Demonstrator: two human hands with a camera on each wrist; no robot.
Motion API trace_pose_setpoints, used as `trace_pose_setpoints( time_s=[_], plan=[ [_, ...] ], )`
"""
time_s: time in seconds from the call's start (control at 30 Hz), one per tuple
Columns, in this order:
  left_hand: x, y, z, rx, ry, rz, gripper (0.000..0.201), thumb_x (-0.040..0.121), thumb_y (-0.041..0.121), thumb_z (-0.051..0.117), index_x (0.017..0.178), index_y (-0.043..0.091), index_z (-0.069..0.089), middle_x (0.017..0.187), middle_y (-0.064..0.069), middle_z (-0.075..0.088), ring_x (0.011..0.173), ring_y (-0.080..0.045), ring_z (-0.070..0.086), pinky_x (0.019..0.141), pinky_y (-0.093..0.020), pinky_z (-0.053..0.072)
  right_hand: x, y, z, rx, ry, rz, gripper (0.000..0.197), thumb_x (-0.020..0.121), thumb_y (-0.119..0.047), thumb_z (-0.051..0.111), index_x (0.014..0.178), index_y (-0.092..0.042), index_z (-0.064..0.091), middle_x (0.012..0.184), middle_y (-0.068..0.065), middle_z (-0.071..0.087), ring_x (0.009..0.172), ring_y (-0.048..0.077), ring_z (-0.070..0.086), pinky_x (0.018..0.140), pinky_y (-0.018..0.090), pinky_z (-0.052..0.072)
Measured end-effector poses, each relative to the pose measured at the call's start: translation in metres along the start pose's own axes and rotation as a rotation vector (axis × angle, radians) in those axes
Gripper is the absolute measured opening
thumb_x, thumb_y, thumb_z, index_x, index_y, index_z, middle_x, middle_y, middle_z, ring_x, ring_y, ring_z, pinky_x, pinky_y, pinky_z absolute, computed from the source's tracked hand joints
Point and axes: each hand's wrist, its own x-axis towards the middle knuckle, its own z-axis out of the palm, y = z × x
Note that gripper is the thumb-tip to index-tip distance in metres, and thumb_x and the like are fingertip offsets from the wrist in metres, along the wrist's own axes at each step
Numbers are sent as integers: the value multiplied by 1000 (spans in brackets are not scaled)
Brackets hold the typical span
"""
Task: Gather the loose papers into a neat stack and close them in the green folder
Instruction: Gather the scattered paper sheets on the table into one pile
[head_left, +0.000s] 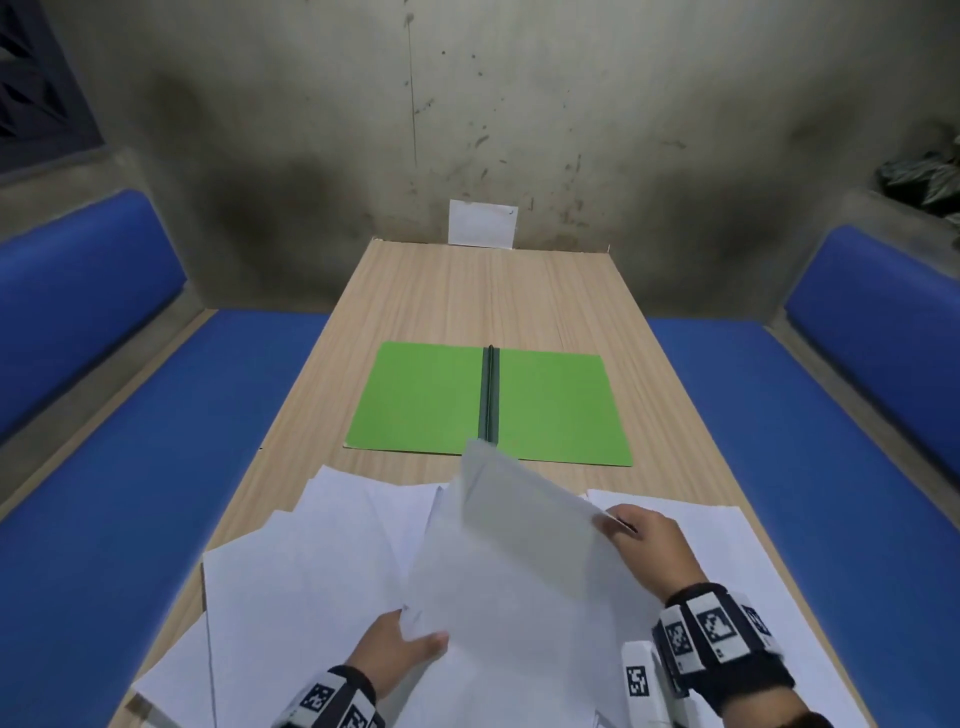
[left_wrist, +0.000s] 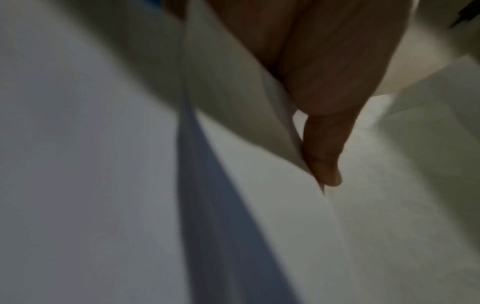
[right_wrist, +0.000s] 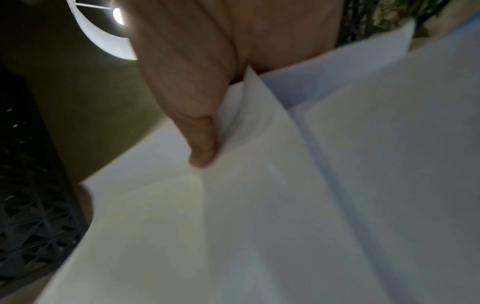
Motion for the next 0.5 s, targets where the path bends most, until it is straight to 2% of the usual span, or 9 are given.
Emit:
trace_pose_setpoints(
  time_s=[0.07,0.1,0.17,0.23,0.27,0.33,0.37,0.43,0.5],
  plan=[
    [2,-3,-1,0,-1,0,36,75,31,69,108,19,62,101,6,68,110,-20,62,92,-25,45,-1,2,-7,51,100,31,28,92,-23,49,66,-20,61,68,4,62,79,27,58,62,28,39],
    [1,-3,-2,21,10,-6,30,80,27,66,108,17,62,103,1,69,107,-21,63,87,-24,45,-2,3,-12,94,190,53,24,93,-19,48,80,-14,67,80,10,67,87,29,60,68,30,41],
    [1,-5,-3,56,38,-20,32,86,22,59,117,11,59,109,-5,66,102,-20,61,83,-23,43,0,7,-28,197,410,104,25,93,-13,46,104,0,64,101,21,66,100,34,59,77,30,38],
    [1,-6,-5,92,50,-38,36,90,21,52,124,11,53,109,-4,61,101,-19,58,84,-23,40,4,12,-46,343,594,158,28,94,-15,46,108,6,58,110,27,62,106,39,56,82,34,39],
    [2,-7,-5,100,47,-36,38,91,20,49,128,11,50,111,-3,59,101,-19,56,85,-24,40,5,12,-54,437,647,192,30,94,-17,46,112,5,55,116,26,60,109,39,55,88,39,41],
    [3,-7,-4,84,51,-32,39,93,19,46,131,11,47,113,-3,58,103,-19,54,88,-25,39,4,14,-62,592,669,236,34,93,-18,47,122,-1,51,126,19,56,116,36,53,99,42,39],
    [3,-6,-3,67,58,-36,39,93,19,45,132,12,46,113,-3,57,103,-19,53,89,-25,39,3,16,-63,641,645,245,35,93,-17,48,125,-2,50,128,17,55,118,33,52,101,40,38],
    [2,-3,-1,5,76,-38,38,94,18,45,132,13,46,112,-4,57,103,-21,53,88,-27,39,-1,18,-53,700,528,276,36,92,-13,49,126,0,49,124,15,57,112,30,54,96,35,39],
    [0,3,-1,-106,89,-24,34,94,16,46,127,13,48,111,-6,59,102,-22,54,88,-28,39,-5,23,-31,748,360,339,31,91,-12,51,120,-3,53,118,16,60,103,30,57,94,38,43]
  ],
)
